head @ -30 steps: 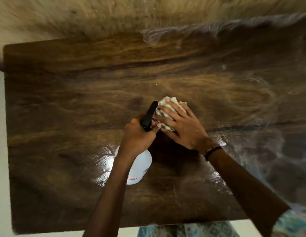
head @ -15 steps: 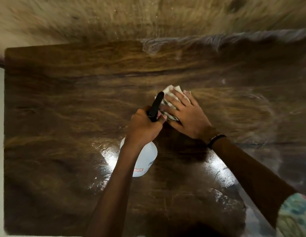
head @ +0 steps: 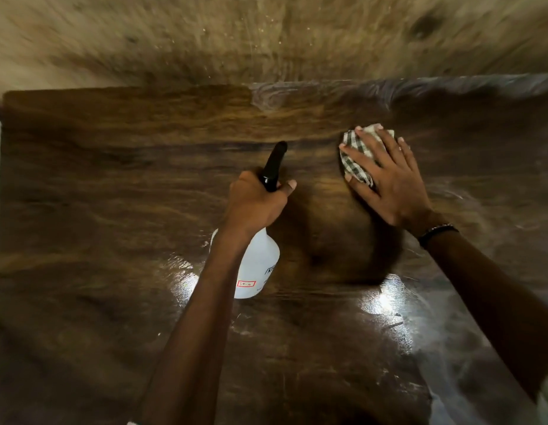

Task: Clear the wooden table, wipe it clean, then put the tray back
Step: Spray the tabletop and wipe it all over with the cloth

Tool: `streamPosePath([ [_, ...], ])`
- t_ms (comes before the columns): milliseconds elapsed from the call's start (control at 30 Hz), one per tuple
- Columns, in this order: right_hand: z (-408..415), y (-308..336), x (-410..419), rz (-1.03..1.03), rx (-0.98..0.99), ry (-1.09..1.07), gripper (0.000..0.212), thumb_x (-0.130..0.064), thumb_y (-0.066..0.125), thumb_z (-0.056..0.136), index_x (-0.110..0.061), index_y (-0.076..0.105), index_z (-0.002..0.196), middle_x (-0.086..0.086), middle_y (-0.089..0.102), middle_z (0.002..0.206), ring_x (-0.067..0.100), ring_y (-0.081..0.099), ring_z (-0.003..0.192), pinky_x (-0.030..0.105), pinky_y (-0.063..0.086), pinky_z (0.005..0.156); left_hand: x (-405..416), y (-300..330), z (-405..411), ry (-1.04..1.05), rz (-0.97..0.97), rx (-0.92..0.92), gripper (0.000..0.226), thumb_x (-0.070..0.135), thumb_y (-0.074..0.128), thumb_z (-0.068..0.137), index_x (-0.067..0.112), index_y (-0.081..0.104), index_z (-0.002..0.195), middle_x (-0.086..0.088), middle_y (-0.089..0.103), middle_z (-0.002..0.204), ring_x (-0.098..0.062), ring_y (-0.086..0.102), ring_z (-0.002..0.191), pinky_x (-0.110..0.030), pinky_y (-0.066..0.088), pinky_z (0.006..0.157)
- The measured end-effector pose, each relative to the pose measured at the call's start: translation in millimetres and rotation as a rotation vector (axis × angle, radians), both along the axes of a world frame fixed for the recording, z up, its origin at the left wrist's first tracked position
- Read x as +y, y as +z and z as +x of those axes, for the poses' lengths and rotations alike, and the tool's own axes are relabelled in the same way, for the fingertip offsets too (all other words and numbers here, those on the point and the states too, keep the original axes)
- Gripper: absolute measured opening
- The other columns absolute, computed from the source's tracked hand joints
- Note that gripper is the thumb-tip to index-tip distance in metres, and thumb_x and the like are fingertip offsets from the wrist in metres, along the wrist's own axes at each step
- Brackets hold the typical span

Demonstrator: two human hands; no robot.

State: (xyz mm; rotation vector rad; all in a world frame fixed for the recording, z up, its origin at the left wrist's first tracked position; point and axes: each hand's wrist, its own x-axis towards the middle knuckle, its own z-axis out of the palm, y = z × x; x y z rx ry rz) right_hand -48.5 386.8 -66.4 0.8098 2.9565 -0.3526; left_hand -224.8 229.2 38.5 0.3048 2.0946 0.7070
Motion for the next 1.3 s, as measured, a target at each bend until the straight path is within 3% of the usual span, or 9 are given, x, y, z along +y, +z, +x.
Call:
streamPosePath([
  [133, -41, -2, 13, -0.010, 0.046, -0.065, 0.053, -0.050, 0.033, 0.096, -0.036, 0.029, 0.147, -0.001, 0.021, 0.159, 0.025, 0.012, 0.148, 0.048, 0.009, 0.118, 1, 2, -6, 0.007, -0.011, 0.009, 0.036, 0.036, 0.064, 0.085, 0.011, 0.061, 0.110, -0.002, 0.055, 0.093, -0.019, 0.055, 0.094, -0.028, 0.040, 0.080],
  [333, -156, 0, 5, -0.063, 0.044, -0.023, 0.051, -0.048, 0.035, 0.097, -0.038, 0.029, 0.147, -0.003, 0.016, 0.160, 0.028, 0.008, 0.148, 0.051, 0.006, 0.117, -8, 3, -23, 0.037, 0.026, -0.053, 0.022, 0.037, 0.065, 0.083, 0.017, 0.059, 0.089, -0.002, 0.057, 0.085, -0.024, 0.058, 0.092, -0.039, 0.047, 0.089],
  [500, -215, -4, -40, -0.086, 0.002, 0.189, 0.051, -0.047, 0.034, 0.099, -0.038, 0.025, 0.148, -0.002, 0.012, 0.161, 0.030, 0.006, 0.148, 0.051, 0.001, 0.118, -19, -1, -33, 0.045, 0.046, -0.026, 0.020, 0.038, 0.066, 0.082, 0.020, 0.058, 0.083, 0.001, 0.056, 0.074, -0.023, 0.057, 0.082, -0.035, 0.046, 0.076],
  [600, -186, -2, -51, -0.058, 0.014, 0.351, 0.052, -0.049, 0.026, 0.096, -0.039, 0.029, 0.147, -0.003, 0.017, 0.160, 0.027, 0.010, 0.148, 0.048, 0.005, 0.119, -23, -2, -39, 0.046, 0.039, -0.018, 0.021, 0.040, 0.068, 0.081, 0.021, 0.059, 0.087, -0.005, 0.061, 0.083, -0.027, 0.060, 0.086, -0.036, 0.048, 0.077],
  [700, -124, -2, -38, -0.025, 0.024, 0.388, 0.053, -0.048, 0.033, 0.093, -0.038, 0.031, 0.145, -0.002, 0.021, 0.159, 0.027, 0.014, 0.148, 0.048, 0.012, 0.120, -27, -4, -41, 0.056, 0.024, -0.009, 0.032, 0.042, 0.071, 0.077, 0.013, 0.064, 0.091, -0.013, 0.063, 0.086, -0.034, 0.064, 0.094, -0.039, 0.050, 0.081],
  [833, -74, 3, 3, -0.029, 0.023, 0.072, 0.051, -0.049, 0.037, 0.096, -0.041, 0.029, 0.146, -0.006, 0.020, 0.159, 0.024, 0.014, 0.147, 0.048, 0.013, 0.118, -34, -2, -39, 0.044, 0.023, -0.041, 0.028, 0.043, 0.069, 0.078, 0.017, 0.065, 0.087, -0.004, 0.061, 0.079, -0.029, 0.063, 0.089, -0.039, 0.051, 0.085],
  [1000, -128, 2, -3, -0.007, 0.041, -0.133, 0.051, -0.051, 0.034, 0.095, -0.039, 0.034, 0.144, -0.006, 0.023, 0.158, 0.025, 0.014, 0.148, 0.053, 0.016, 0.115, -39, -1, -33, 0.047, 0.065, -0.043, 0.021, 0.038, 0.069, 0.080, 0.023, 0.058, 0.070, 0.001, 0.056, 0.064, -0.022, 0.057, 0.073, -0.033, 0.046, 0.076],
  [1167, -148, 0, -74, -0.042, 0.023, 0.169, 0.057, -0.049, 0.028, 0.091, -0.036, 0.033, 0.146, -0.001, 0.020, 0.159, 0.030, 0.011, 0.147, 0.051, 0.006, 0.117, -51, -2, -27, 0.024, 0.092, -0.020, 0.018, 0.037, 0.071, 0.078, 0.024, 0.060, 0.071, -0.002, 0.059, 0.068, -0.033, 0.062, 0.077, -0.039, 0.051, 0.077],
  [1300, -72, -4, -102, -0.007, 0.040, 0.278, 0.052, -0.045, 0.037, 0.095, -0.033, 0.036, 0.145, 0.003, 0.031, 0.155, 0.030, 0.020, 0.146, 0.052, 0.017, 0.118, -67, 5, -22, -0.034, 0.055, -0.034, 0.021, 0.039, 0.068, 0.081, 0.020, 0.062, 0.086, -0.008, 0.063, 0.085, -0.030, 0.063, 0.091, -0.039, 0.050, 0.083],
])
